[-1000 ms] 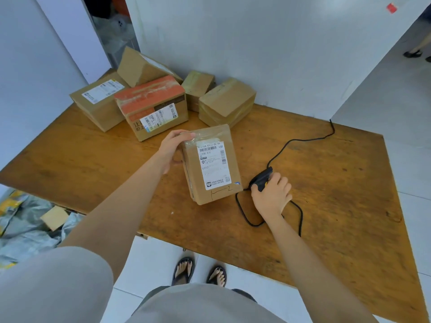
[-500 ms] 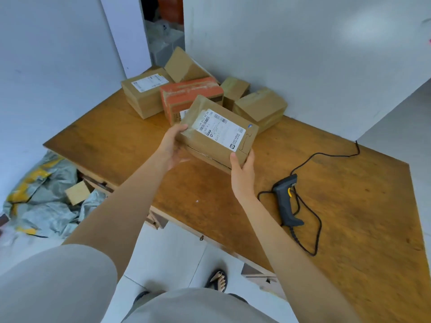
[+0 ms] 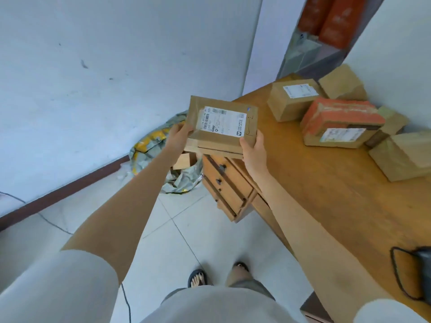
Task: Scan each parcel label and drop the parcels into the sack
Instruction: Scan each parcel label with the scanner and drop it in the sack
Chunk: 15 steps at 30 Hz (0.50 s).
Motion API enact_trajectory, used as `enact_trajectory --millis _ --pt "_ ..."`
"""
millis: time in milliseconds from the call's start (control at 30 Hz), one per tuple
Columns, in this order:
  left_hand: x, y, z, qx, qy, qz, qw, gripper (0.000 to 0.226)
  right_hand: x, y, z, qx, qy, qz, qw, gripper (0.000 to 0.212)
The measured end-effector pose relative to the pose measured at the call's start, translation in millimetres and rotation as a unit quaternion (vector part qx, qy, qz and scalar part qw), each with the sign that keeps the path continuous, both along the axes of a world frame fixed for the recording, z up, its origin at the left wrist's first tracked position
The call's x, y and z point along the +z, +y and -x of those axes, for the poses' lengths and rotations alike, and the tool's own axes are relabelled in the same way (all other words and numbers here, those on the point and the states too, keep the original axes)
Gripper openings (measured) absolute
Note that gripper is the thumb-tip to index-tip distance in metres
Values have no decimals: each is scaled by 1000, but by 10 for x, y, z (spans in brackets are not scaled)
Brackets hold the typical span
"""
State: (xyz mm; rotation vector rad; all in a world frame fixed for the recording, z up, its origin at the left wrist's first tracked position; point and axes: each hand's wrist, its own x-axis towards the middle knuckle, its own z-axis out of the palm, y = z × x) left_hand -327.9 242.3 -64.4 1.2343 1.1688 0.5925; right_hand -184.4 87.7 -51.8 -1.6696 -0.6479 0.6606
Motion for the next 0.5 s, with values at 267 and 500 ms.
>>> enact_trajectory --millis 267,500 --pt "-138 1169 852 101 29 -22 994 28 -150 1613 505 123 -31 21 992 46" --pt "-305 2296 809 113 71 -14 991 28 -419 2888 332 164 -22 35 986 37"
